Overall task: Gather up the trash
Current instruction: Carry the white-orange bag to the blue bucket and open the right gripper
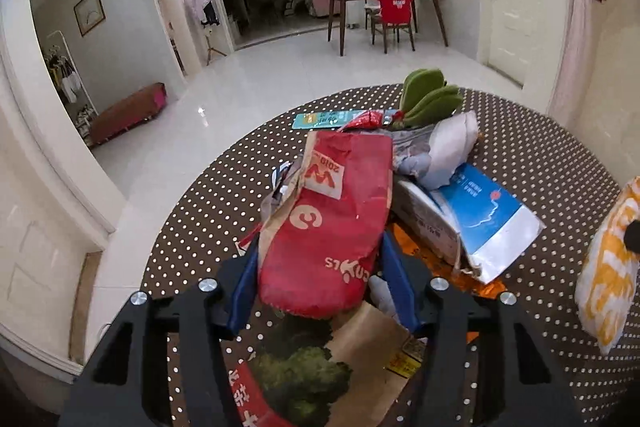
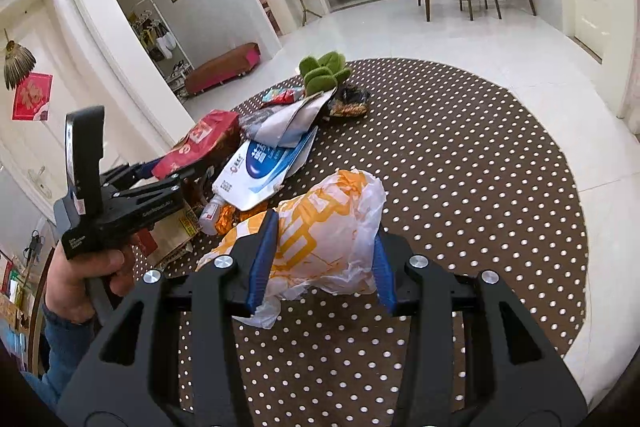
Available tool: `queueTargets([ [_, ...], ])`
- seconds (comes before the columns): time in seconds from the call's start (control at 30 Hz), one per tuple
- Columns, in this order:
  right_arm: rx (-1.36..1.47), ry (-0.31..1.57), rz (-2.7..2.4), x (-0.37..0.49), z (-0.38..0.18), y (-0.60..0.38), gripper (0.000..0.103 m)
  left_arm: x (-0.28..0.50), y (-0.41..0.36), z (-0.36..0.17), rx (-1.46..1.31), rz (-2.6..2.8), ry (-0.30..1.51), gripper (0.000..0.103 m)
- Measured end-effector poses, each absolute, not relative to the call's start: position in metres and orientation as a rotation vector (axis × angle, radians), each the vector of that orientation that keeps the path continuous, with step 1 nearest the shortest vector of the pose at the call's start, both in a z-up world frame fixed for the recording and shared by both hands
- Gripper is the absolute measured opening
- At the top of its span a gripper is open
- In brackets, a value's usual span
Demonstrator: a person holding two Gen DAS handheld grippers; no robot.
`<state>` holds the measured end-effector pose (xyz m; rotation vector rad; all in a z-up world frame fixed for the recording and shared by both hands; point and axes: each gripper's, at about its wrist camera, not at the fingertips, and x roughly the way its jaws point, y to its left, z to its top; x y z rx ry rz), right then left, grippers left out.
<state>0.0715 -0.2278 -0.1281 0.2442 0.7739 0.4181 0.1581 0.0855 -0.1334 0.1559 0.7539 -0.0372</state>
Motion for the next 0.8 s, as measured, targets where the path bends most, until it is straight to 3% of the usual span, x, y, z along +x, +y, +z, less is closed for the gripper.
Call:
queueTargets([
  [0.27,0.294,0.700,0.368,0.068,-0.110,-0.266,0.043,0.127,0.090,-0.095,0.048,-0.026,0.602,0.056],
  [0.5,0.354,0.615,0.217,0.062,-0.095,-0.344,0.043,0.101,0.033,-0.053,0.000,-0.167,0.480,0.056],
  [0.67,0.412,0.647,-0.006,0.058,-0.127,-0.430,0.043,0.092,-0.036,-0.056,-0.012,-0.330,0.484,0.056],
  [0.8,0.447,0.757,-0.168,0.064,-0.186,-0.491,0.043,0.098,-0.090,-0.071,-0.005,-0.438,0.534,0.056],
])
